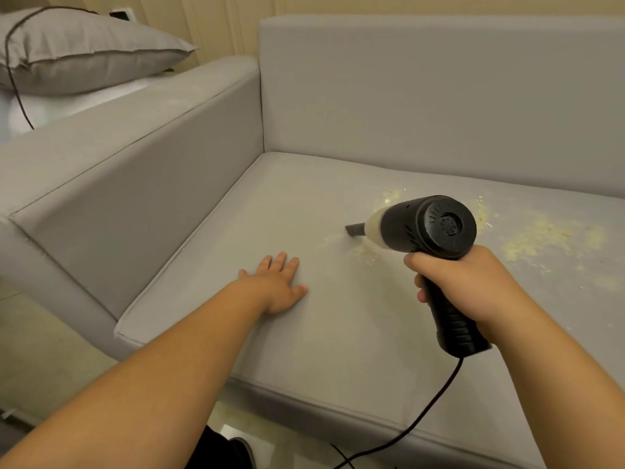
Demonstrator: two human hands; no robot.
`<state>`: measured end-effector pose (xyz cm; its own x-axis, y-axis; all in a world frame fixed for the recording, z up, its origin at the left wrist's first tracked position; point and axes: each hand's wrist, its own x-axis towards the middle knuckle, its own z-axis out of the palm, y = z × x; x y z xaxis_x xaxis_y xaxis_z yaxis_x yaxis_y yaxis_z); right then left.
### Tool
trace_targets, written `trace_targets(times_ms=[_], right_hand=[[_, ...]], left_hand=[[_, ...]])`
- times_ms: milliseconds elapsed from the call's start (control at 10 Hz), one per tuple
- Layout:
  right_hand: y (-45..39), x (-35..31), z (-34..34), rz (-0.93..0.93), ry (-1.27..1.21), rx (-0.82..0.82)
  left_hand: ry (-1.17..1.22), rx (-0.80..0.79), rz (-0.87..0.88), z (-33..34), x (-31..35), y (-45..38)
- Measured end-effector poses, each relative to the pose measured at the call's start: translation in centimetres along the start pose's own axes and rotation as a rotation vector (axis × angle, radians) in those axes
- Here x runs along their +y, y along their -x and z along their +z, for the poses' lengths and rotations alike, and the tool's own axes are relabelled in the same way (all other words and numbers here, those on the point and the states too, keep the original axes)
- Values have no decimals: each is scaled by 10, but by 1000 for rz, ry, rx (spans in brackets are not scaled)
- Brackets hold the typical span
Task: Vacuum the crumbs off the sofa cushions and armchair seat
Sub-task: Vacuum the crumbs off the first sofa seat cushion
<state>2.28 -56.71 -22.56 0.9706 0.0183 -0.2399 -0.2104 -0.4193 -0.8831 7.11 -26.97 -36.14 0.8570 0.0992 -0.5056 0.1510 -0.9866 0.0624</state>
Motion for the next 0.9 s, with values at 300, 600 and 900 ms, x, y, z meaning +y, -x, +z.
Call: trace_targets(times_ms=[300, 600, 900], right_hand=[[5, 0, 2, -28, 12, -19], [9, -6, 4, -47, 89, -135], [12, -5, -3, -48, 84, -217]], left_hand=[[7, 2, -4, 0, 0, 1], [6, 7, -7, 0, 2, 1], [0, 7, -1, 1, 1, 0]])
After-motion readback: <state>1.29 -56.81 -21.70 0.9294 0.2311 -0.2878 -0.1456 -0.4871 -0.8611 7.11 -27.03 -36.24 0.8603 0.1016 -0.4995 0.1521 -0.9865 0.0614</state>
